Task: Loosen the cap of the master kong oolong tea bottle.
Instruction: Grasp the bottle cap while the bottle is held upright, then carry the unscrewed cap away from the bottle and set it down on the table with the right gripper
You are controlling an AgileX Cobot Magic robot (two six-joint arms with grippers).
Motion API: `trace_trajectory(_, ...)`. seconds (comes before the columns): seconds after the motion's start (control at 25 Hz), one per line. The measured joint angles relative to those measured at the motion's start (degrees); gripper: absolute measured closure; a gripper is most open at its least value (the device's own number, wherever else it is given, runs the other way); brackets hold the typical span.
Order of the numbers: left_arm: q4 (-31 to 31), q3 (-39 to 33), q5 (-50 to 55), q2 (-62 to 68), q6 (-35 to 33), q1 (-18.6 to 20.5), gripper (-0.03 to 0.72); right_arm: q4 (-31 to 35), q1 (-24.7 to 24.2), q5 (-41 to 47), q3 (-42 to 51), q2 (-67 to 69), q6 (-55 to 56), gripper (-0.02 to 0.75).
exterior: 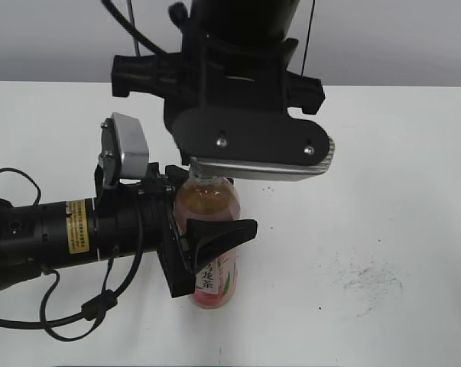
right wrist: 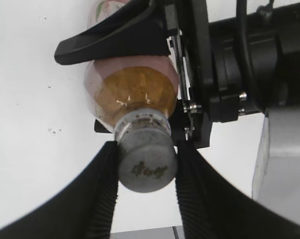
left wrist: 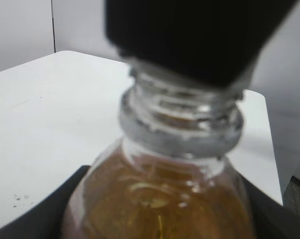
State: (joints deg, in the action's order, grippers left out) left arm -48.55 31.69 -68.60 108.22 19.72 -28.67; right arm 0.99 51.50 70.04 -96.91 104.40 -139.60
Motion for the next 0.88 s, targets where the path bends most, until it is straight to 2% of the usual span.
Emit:
trace_trajectory(0.16,-0.17,0.00,0.00,0.00,0.00,0.00,0.244,-0.99,0.32,0.00,0.00,-0.73,-1.67,0.470)
trace_trajectory(0.24,-0.22,0.00,0.00,0.00,0.00,0.00,0.244,-1.74,0.25,-0.05,0.00,-2.04,2.55,0.470)
trace_trajectory(0.32,-0.22,0.00,0.00,0.00,0.00,0.00,0.244,-3.76,-0.16,-0.05,0.00,-3.48,11.94,0.470)
trace_trajectory(0.44,-0.22,0.00,0.00,0.00,0.00,0.00,0.244,-5.44,-1.66,-0.05,0.00,-5.00,32.28,0.470)
trace_trajectory(0.56,-0.28,0.00,0.00,0.00,0.00,0.00,0.244,-7.57,-4.67,-0.23,1.41,-5.27,55.00,0.470)
trace_trajectory(0.64,-0.28,0.00,0.00,0.00,0.00,0.00,0.244,-9.16,-7.58,-0.24,4.79,-5.27,66.18,0.470)
trace_trajectory(0.76,-0.53,0.00,-0.10,0.00,0.00,0.00,0.244,-9.56,-12.57,-0.28,11.05,-5.27,77.58,0.470)
trace_trajectory(0.88,-0.54,0.00,-0.05,0.00,-0.06,0.00,0.244,-4.83,-17.19,-0.22,17.24,-4.70,85.82,0.470)
